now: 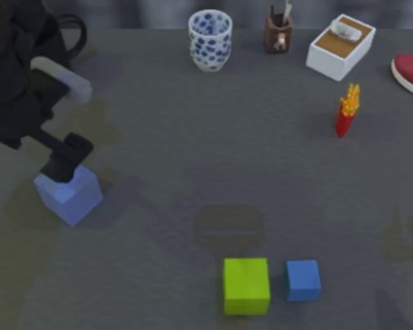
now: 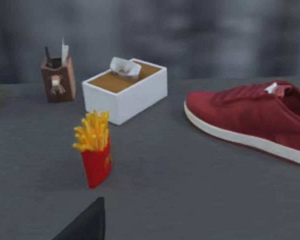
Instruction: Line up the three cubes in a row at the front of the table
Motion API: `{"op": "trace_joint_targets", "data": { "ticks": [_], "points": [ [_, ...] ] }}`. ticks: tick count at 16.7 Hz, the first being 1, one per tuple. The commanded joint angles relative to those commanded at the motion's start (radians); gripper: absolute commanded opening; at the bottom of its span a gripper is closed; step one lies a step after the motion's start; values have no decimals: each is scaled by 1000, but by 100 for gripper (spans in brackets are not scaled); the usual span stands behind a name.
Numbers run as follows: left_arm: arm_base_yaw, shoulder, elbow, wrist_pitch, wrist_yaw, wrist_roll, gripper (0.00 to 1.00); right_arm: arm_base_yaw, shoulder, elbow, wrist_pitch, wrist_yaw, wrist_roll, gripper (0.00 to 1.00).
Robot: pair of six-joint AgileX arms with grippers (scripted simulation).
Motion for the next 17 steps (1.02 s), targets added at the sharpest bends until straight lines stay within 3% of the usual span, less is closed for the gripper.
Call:
{"op": "trace_joint_targets", "data": {
  "ticks": [5,12,17],
  "points": [
    [-17,144,122,-78,2,37,100,-63,-117,-84,110,-58,-47,100],
    [-14,153,112,-63,2,39,100,-64,-119,-85,112,-59,-48,100],
    [-15,228,-3,140,3,40,100,-64,-119,-85,112,-59,-48,100]
  ]
}}
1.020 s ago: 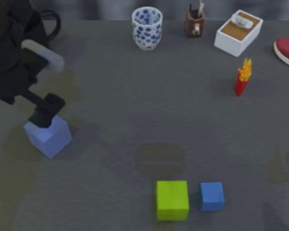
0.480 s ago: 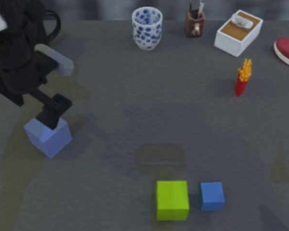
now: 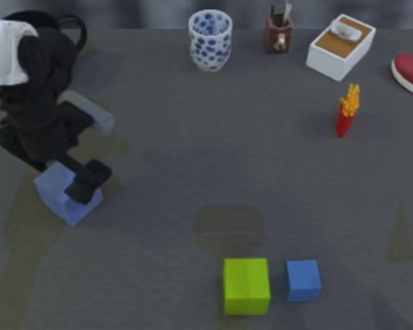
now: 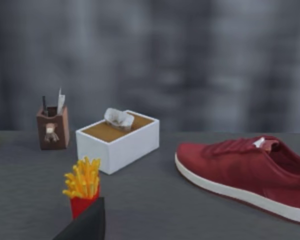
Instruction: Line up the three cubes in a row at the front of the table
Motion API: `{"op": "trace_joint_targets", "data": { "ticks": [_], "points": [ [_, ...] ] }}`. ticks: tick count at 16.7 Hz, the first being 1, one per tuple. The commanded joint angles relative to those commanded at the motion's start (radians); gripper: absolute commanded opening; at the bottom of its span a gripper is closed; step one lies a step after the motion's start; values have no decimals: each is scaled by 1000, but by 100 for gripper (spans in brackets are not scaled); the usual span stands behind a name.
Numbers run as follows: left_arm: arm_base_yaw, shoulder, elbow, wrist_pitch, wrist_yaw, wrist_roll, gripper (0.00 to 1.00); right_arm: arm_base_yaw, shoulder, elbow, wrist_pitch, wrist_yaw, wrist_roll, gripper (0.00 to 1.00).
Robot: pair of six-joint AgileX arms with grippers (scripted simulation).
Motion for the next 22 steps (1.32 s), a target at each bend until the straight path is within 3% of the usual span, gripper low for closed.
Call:
{"op": "trace_joint_targets", "data": {
  "ticks": [7,20,22],
  "points": [
    [0,47,-66,102,0,1,100,0,0,0,0,0,0,100],
    [0,47,-66,102,0,1,2,0,0,0,0,0,0,100],
    [0,47,-66,102,0,1,0,0,0,0,0,0,0,100]
  ]
}}
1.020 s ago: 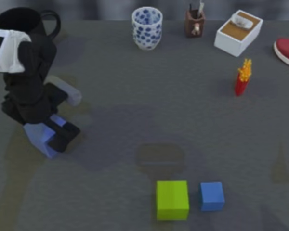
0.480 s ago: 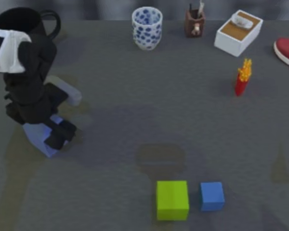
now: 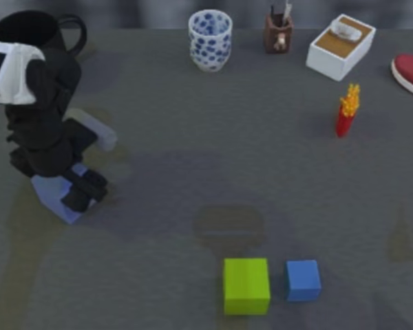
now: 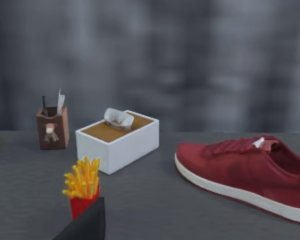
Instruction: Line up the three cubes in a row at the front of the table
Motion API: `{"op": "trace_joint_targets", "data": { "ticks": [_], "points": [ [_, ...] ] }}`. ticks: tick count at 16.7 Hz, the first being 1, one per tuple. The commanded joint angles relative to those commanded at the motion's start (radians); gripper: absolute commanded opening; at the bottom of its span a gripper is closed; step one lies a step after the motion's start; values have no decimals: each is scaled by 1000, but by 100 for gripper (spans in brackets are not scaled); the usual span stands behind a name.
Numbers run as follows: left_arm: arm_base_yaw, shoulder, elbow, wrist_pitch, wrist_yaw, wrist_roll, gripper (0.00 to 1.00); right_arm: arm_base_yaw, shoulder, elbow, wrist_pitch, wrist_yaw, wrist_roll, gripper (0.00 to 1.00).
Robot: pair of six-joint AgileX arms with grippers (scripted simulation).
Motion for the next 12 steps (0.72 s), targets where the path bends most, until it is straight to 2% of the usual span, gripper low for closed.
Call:
{"op": "trace_joint_targets", "data": {
  "ticks": [8,12],
  "points": [
    [0,-14,5,-11,5,-2,0,0,0,0,0,0,0,100],
    [10,-55,72,-123,4,-4,0,0,0,0,0,0,0,100]
  ]
}}
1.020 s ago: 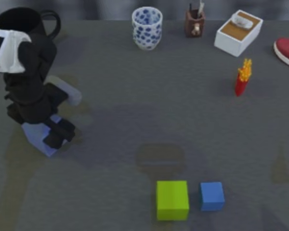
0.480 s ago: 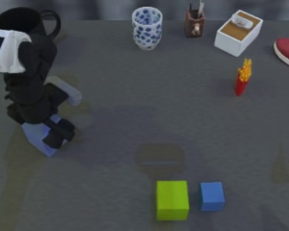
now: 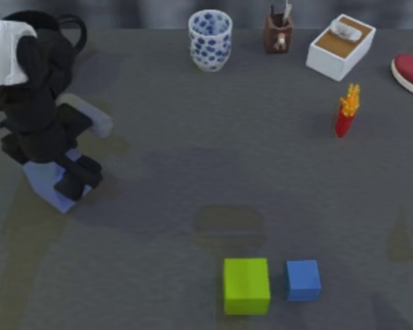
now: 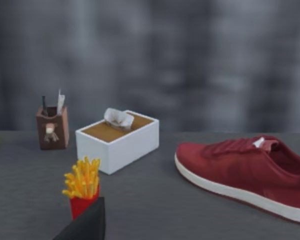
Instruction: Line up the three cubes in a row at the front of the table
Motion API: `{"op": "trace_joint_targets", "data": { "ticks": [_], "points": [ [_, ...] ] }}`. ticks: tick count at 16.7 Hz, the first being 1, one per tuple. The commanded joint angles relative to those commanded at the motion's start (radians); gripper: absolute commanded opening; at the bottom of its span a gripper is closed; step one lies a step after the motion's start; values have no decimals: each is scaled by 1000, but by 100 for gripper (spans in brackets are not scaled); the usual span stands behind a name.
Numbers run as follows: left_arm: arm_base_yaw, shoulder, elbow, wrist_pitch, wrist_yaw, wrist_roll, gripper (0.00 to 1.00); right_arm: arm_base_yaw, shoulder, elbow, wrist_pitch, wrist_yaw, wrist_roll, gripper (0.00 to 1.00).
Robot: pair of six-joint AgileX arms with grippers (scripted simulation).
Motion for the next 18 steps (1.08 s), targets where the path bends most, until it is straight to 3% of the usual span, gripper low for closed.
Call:
{"op": "trace_joint_targets", "data": {
  "ticks": [4,11,14,18],
  "points": [
    [8,-57,72,-127,0,-1,0,0,0,0,0,0,0,100],
    [-17,-65,70,-133,-1,-34,0,0,0,0,0,0,0,100],
    [-82,-87,50,-138,-3,-162,0,0,0,0,0,0,0,100],
    [-211,-140,-10,-147,-4,-441,0,0,0,0,0,0,0,100]
  ]
}}
